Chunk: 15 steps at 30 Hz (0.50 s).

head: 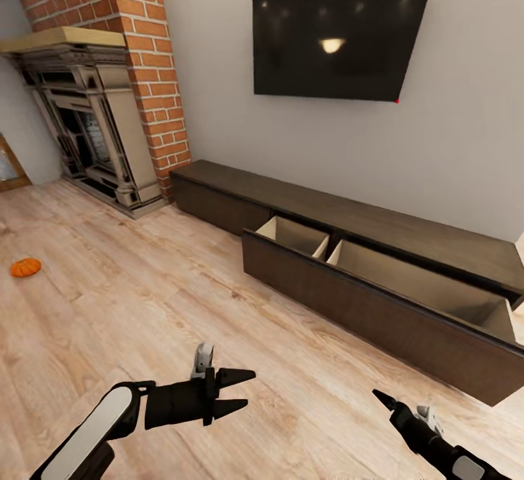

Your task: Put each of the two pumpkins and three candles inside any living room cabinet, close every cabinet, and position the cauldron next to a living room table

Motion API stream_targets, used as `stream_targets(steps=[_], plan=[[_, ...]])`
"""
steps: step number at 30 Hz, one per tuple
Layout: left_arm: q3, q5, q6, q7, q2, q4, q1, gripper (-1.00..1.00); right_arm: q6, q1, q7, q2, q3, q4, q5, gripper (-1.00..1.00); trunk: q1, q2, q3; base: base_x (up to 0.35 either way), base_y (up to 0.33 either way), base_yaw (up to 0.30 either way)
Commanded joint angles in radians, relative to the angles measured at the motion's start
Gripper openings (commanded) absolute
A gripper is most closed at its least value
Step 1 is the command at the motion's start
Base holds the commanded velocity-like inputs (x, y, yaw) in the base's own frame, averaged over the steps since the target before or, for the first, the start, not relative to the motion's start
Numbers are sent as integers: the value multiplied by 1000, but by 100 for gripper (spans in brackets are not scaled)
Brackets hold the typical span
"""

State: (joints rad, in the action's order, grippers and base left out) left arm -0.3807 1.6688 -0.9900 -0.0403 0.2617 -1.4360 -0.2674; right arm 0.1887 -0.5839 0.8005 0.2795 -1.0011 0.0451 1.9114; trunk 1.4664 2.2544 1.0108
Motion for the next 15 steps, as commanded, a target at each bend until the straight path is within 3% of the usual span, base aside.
stream_targets(steps=[1, 5, 15], plan=[[-1, -3, -1, -4, 1, 0, -1, 100, 10, -1, 5, -1, -6, 2, 11, 100, -1, 0, 1, -279, -157, 292], [4, -2, -1, -5, 2, 0, -1, 100, 9, -1, -7, 0, -7, 2, 11, 100, -1, 0, 1, -160, -103, 292], [5, -1, -2, -6, 2, 0, -1, 100, 8, -1, -27, 0, -7, 1, 11, 100, -1, 0, 1, -13, -8, 292]])
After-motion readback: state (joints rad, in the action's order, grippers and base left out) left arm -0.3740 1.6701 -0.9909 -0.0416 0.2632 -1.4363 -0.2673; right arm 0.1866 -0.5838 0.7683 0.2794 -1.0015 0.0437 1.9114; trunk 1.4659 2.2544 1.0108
